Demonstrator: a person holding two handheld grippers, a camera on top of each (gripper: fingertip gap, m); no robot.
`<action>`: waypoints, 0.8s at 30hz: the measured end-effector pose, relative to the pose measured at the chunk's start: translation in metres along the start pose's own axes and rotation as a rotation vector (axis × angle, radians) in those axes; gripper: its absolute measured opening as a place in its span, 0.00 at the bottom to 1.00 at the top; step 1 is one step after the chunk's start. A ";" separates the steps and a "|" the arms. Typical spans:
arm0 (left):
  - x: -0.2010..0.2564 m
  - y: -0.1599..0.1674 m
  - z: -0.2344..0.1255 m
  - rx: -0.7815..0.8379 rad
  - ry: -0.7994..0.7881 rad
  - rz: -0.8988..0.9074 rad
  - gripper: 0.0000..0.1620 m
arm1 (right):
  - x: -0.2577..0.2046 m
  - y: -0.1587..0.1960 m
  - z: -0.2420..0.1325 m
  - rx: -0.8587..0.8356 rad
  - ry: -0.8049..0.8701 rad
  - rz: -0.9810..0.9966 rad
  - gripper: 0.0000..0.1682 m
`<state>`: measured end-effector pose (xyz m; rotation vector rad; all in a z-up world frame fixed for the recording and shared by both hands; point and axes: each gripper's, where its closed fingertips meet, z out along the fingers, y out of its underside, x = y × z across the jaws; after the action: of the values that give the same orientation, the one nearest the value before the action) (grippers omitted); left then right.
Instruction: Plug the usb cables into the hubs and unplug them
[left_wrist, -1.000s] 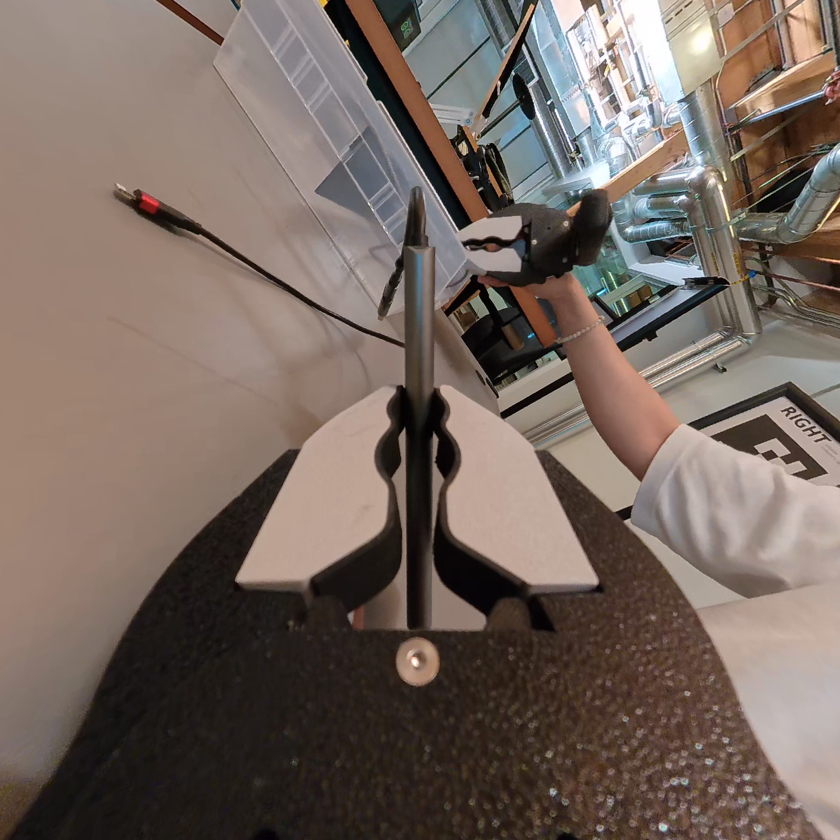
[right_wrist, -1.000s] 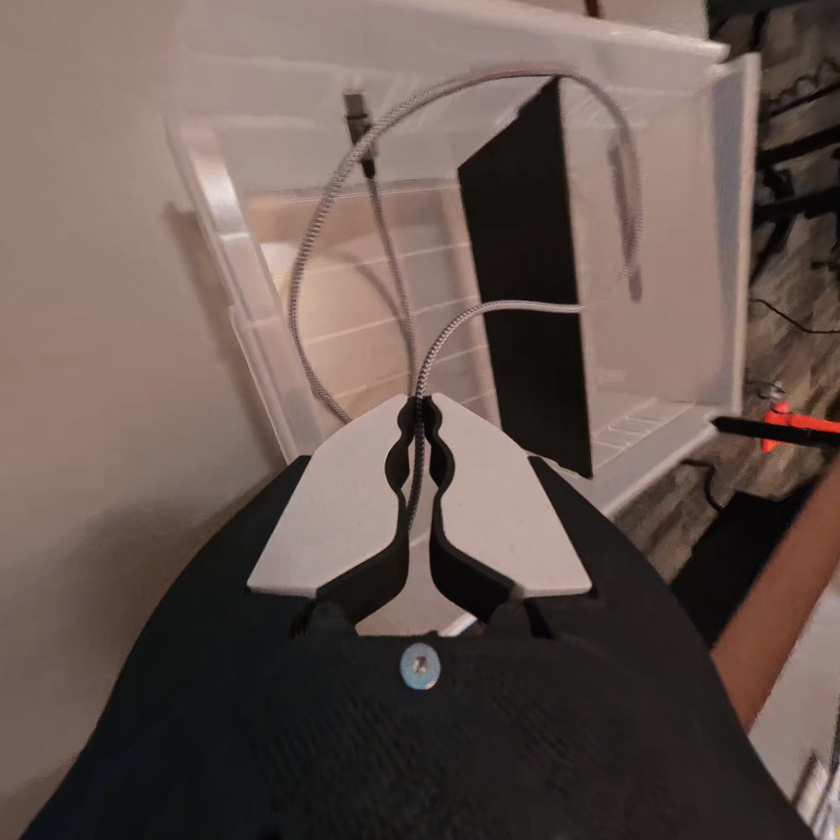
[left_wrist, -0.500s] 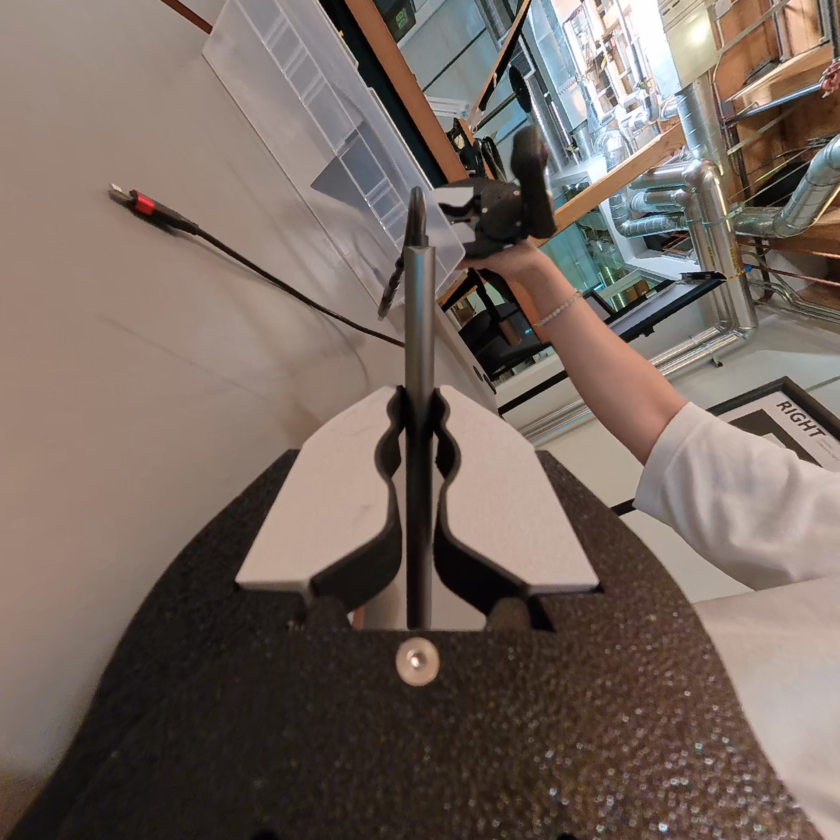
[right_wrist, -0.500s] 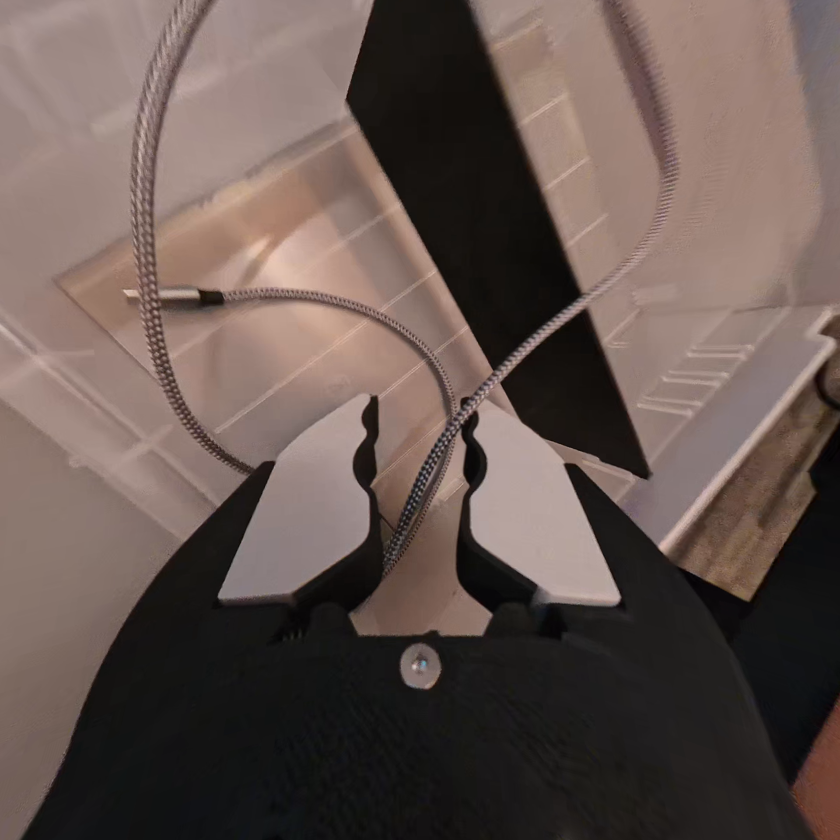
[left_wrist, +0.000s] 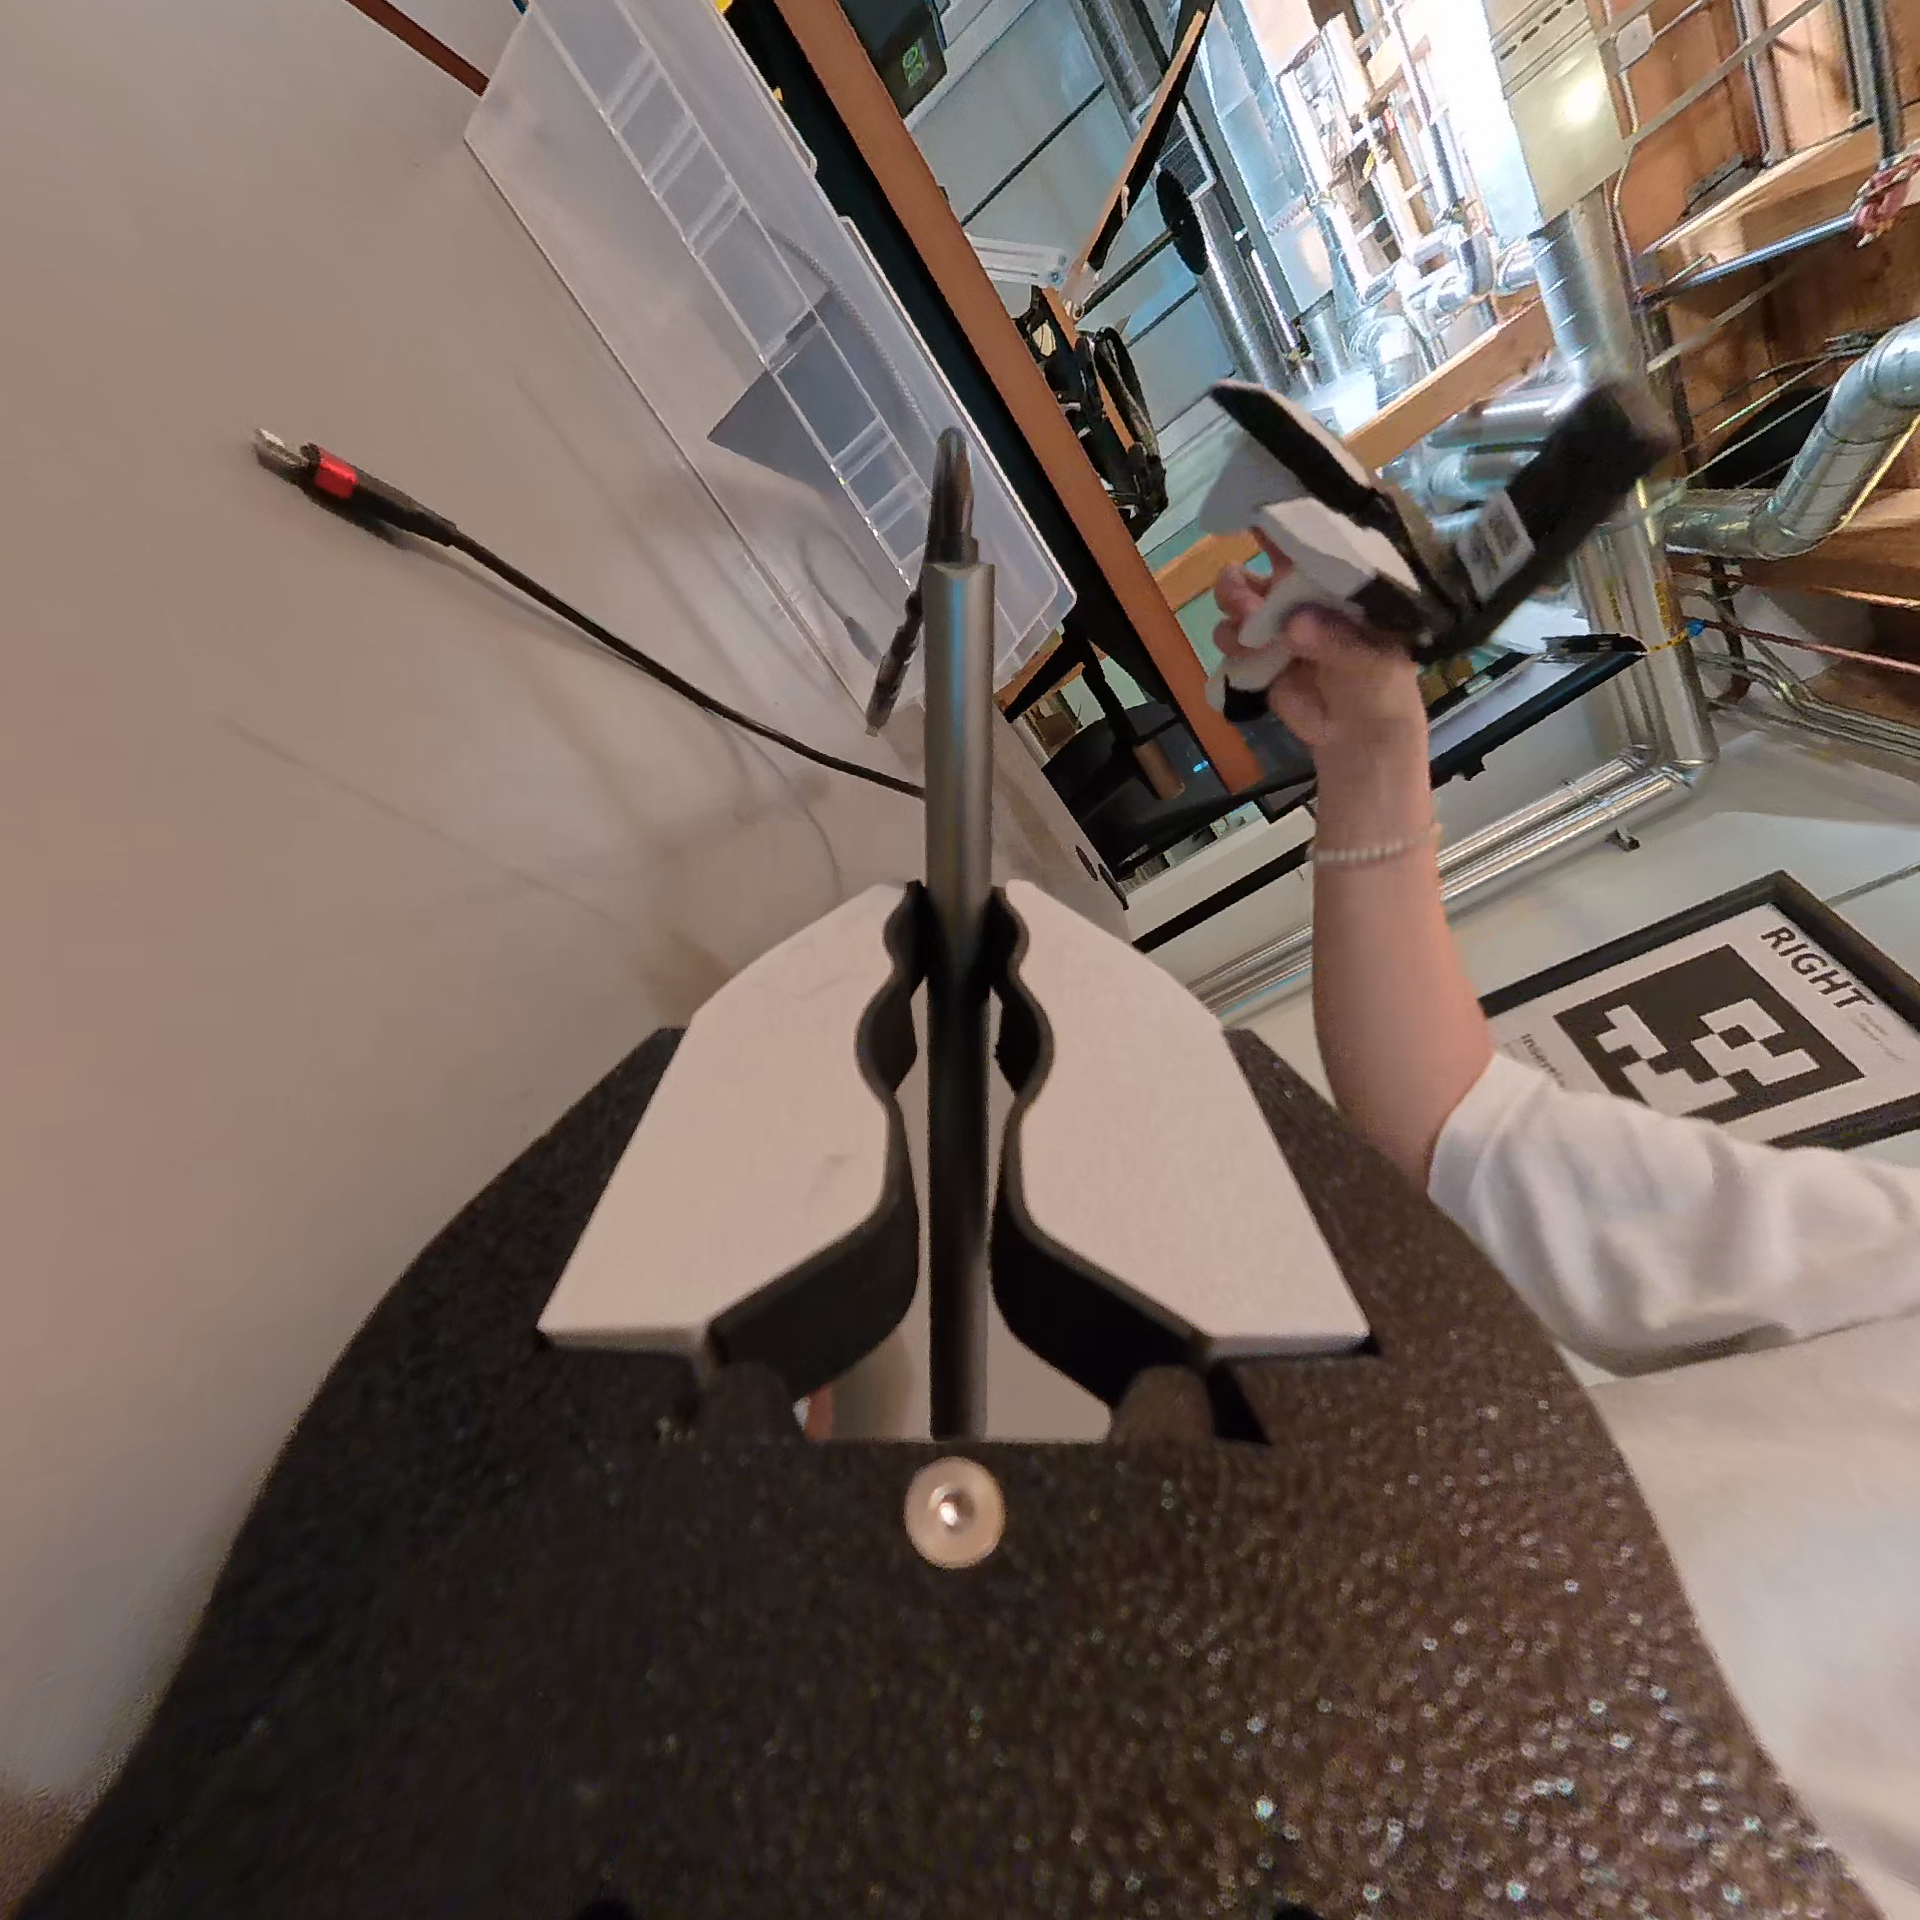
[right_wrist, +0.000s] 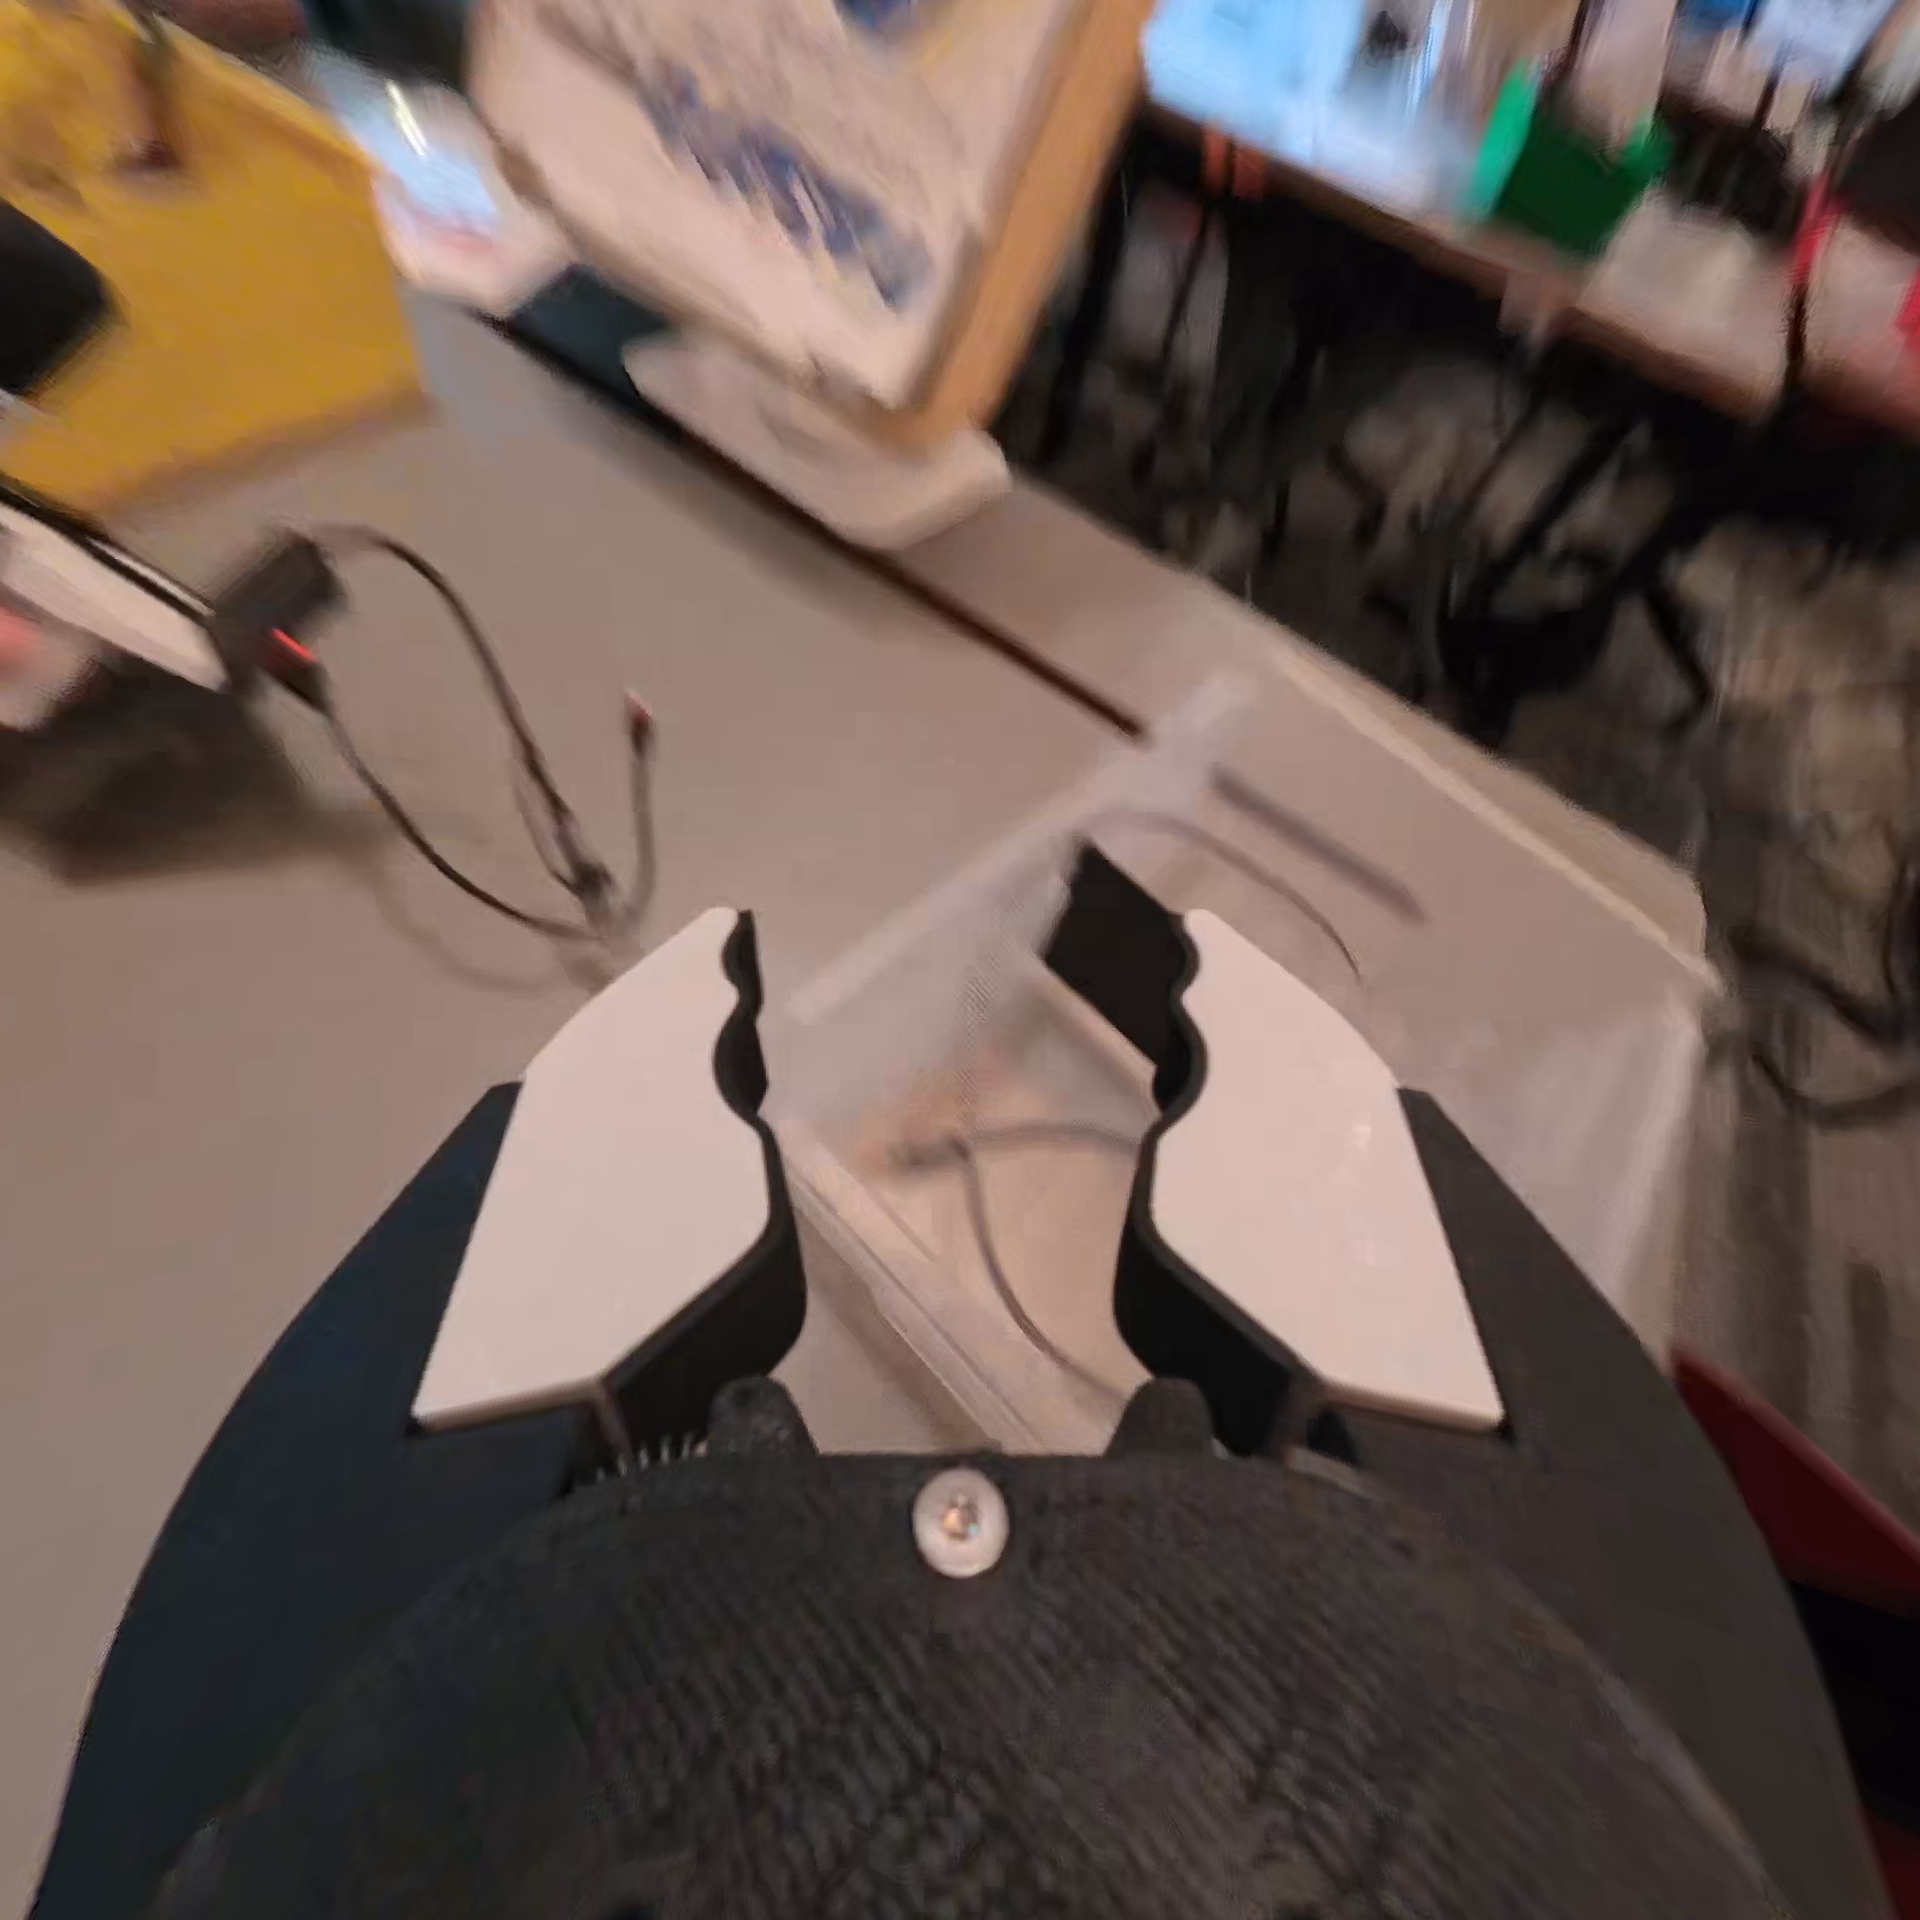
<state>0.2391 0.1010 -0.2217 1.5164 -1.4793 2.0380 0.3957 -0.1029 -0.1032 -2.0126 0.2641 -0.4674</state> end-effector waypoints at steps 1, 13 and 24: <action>0.001 -0.001 0.000 0.005 0.009 -0.010 0.06 | -0.026 -0.016 0.002 0.100 -0.021 -0.032 0.39; 0.026 -0.010 0.001 0.098 0.254 -0.237 0.06 | -0.208 -0.012 0.116 0.171 -0.254 -0.426 0.21; 0.036 -0.006 0.007 0.078 0.320 -0.313 0.06 | -0.215 -0.019 0.128 0.355 -0.288 -0.333 0.09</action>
<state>0.2313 0.0846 -0.1894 1.2763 -0.9878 2.0454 0.2569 0.0900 -0.1850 -1.7465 -0.3166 -0.3905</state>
